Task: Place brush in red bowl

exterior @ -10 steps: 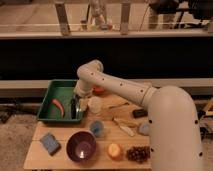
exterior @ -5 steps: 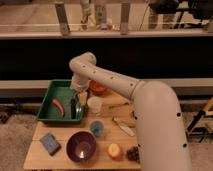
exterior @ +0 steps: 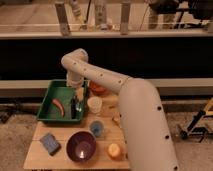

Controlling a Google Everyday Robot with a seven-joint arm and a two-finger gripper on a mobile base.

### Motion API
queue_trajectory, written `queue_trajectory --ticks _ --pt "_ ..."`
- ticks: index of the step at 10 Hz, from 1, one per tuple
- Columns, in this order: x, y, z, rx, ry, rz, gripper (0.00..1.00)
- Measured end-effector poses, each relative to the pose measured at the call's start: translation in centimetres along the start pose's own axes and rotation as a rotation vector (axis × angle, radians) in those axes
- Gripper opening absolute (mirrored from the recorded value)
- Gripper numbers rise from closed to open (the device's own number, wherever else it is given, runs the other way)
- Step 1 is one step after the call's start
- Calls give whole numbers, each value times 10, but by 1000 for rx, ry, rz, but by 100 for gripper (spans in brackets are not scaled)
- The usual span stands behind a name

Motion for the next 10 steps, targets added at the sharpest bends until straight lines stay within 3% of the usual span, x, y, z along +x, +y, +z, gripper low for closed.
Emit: queue_trajectory --ticks 5,10 --pt "6 -20 22 29 23 -22 80" --pt "8 -28 57 16 43 -61 80"
